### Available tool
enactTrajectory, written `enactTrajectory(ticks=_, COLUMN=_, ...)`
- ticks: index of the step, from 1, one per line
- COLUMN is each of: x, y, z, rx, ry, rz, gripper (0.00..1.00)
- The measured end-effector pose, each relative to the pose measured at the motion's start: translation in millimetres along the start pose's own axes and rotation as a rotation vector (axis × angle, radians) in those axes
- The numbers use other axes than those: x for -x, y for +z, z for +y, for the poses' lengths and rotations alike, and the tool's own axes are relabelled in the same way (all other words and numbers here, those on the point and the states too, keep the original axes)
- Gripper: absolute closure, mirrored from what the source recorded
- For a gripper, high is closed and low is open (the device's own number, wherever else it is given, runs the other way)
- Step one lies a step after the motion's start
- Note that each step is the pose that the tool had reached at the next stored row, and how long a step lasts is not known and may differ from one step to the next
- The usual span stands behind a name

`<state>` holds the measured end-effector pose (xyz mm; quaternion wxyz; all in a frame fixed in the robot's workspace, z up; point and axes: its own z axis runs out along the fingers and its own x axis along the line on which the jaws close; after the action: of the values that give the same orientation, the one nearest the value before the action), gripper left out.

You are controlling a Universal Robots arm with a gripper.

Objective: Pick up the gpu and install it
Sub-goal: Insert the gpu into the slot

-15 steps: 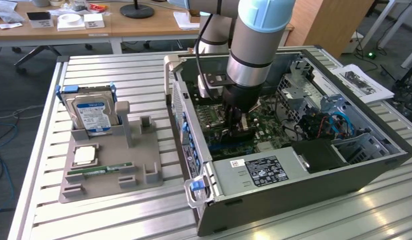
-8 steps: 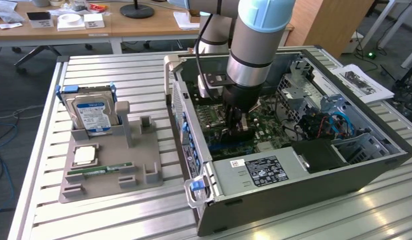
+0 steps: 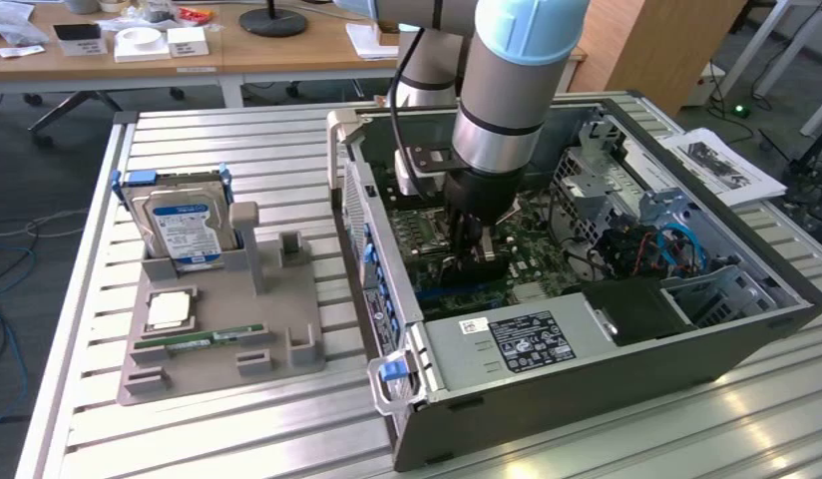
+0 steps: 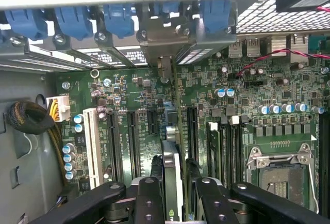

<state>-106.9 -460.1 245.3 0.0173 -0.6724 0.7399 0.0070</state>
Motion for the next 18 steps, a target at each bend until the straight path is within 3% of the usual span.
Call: enactTrajectory(ticks=18, x=-0.2, y=-0.1, z=0.1, rx=0.0002, ry=0.000, rz=0.0013, gripper=0.71)
